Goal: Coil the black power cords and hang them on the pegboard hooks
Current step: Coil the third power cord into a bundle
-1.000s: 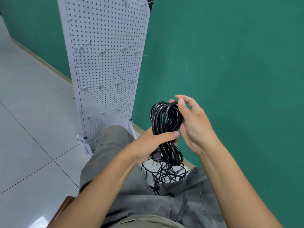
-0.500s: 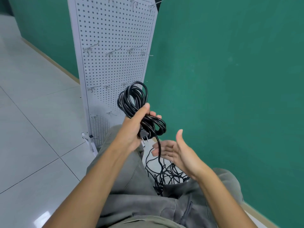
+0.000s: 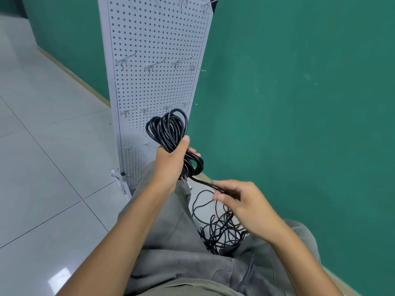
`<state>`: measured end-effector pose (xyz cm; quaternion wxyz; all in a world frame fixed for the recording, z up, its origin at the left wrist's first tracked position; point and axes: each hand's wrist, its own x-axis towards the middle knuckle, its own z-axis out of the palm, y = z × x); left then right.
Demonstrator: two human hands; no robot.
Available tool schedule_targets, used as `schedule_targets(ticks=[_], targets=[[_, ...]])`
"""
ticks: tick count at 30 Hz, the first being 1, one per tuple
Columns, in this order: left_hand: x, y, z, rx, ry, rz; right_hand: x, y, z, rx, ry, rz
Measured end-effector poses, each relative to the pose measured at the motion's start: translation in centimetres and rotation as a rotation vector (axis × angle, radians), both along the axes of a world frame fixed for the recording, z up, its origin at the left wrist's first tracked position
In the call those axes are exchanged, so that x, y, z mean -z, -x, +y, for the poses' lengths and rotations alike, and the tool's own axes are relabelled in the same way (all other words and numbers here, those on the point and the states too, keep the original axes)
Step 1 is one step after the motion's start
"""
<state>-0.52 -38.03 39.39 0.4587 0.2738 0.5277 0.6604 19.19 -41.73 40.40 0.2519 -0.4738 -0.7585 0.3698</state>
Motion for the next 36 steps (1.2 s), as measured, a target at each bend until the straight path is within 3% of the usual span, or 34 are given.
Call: schedule_targets(ticks=[4,7,9,15,23,29,32,36], targets=[[-0.5,-1.3,-0.6,0.132,-0.05,0.035,-2.5,0.3,0.3,0.015,-0.156,-0.05],[-0.5,-2.0,-1.0,0.285,-0.067,0.213,-4.3,0.5,0.3,0.028,-0.22,0.029],[-0.5,-2.4,-1.2,0.405,-0.075,0.238,-5.0,0.5,0.4,0.06,-0.236,0.081],[-1.5,-2.7,-2.5,0.712,-0.013,0.078,-5.0,0.1,0.5,0.244,-0.291,0.209],[-1.6,-3.1,-3.4,0.988,0.033,-0.182,-2.9,-1.5,1.8,0.248,-0.159,0.356],[-1.3,-4.6,-3.8,1.039,0.066,-0.416,-0.2,-2.7,2.3,0.123,0.13,0.537],[-0.9,-4.7,-3.3,1.029,0.053,-0.515,1.8,-3.1,1.9,0.097,0.24,0.458],[-1.0,-3.4,-2.4,0.946,0.036,-0.596,4.7,-3.4,1.4,0.136,0.19,0.321]])
